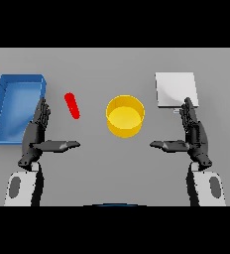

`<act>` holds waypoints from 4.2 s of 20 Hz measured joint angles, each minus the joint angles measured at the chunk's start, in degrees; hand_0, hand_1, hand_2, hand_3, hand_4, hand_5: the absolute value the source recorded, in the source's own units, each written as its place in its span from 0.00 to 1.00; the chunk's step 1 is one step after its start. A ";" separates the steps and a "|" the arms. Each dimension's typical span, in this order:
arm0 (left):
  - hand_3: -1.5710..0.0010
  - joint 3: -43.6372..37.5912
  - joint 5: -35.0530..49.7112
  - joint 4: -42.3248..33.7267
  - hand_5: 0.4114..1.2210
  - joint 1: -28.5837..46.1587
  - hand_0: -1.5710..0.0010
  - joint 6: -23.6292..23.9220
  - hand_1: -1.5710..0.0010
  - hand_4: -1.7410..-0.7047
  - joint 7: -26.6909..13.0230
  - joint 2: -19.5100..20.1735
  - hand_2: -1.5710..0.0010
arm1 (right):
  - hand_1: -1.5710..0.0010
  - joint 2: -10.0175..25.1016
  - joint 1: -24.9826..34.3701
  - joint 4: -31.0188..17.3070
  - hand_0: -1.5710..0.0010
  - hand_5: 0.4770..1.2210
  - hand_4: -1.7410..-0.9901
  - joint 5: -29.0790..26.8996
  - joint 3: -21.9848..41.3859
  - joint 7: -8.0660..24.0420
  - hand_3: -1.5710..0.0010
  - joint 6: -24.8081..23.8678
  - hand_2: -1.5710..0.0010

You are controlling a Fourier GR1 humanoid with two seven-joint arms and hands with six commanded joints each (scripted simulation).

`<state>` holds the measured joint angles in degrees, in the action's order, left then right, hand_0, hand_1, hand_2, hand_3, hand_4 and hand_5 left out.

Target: Pick up the red beaker and tilt it to pour out 1 green nut into yellow bowl. Pick up the yellow bowl and place it on the metallic measuring scale.

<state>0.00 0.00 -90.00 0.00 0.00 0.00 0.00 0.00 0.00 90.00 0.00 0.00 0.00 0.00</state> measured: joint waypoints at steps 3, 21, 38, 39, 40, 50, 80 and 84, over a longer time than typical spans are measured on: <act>1.00 0.50 -0.20 -0.71 0.31 0.97 1.00 0.00 1.00 0.58 0.51 -0.30 1.00 | 1.00 0.09 0.05 -0.06 1.00 0.14 0.89 -0.08 -0.07 -0.02 1.00 -0.02 1.00; 1.00 5.44 -8.07 -1.34 0.29 -0.44 1.00 -1.45 1.00 0.54 -5.91 3.03 1.00 | 1.00 4.63 -5.02 7.86 1.00 0.20 0.70 10.32 6.21 -5.42 1.00 0.36 1.00; 1.00 0.93 -11.30 27.02 0.32 -22.67 1.00 1.16 1.00 0.52 0.68 2.72 1.00 | 1.00 4.35 -4.66 7.50 1.00 0.22 0.67 9.83 5.65 -5.74 1.00 0.16 1.00; 1.00 0.59 -11.45 28.37 0.33 -23.54 1.00 1.74 1.00 0.51 1.39 2.53 1.00 | 1.00 4.24 -4.83 7.73 1.00 0.22 0.67 9.90 5.82 -5.42 1.00 0.17 1.00; 1.00 0.23 -11.54 29.89 0.34 -24.29 1.00 1.97 1.00 0.50 2.48 2.59 1.00 | 1.00 4.29 -5.24 8.19 1.00 0.22 0.66 10.36 5.98 -4.97 1.00 -0.10 1.00; 0.44 -4.89 -8.54 39.73 0.73 -29.34 0.52 6.40 0.50 0.21 11.22 -1.06 0.46 | 1.00 5.34 -5.22 8.60 1.00 0.23 0.67 9.14 4.84 -4.76 1.00 0.38 1.00; 0.00 9.90 -16.97 30.68 0.88 -37.40 0.00 0.18 0.00 0.00 1.88 10.42 0.00 | 1.00 5.20 -5.89 8.60 1.00 0.25 0.74 12.77 6.26 -6.66 1.00 -1.02 1.00; 0.00 17.51 -23.96 29.80 0.90 -41.42 0.00 -2.40 0.00 0.00 -2.89 13.41 0.00 | 1.00 5.31 -5.88 8.82 1.00 0.26 0.75 12.50 6.34 -5.36 1.00 -0.49 1.00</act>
<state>17.51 -23.96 -60.20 -41.42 -2.40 -2.89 13.41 5.31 -5.88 98.82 12.50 6.34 -5.36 -0.49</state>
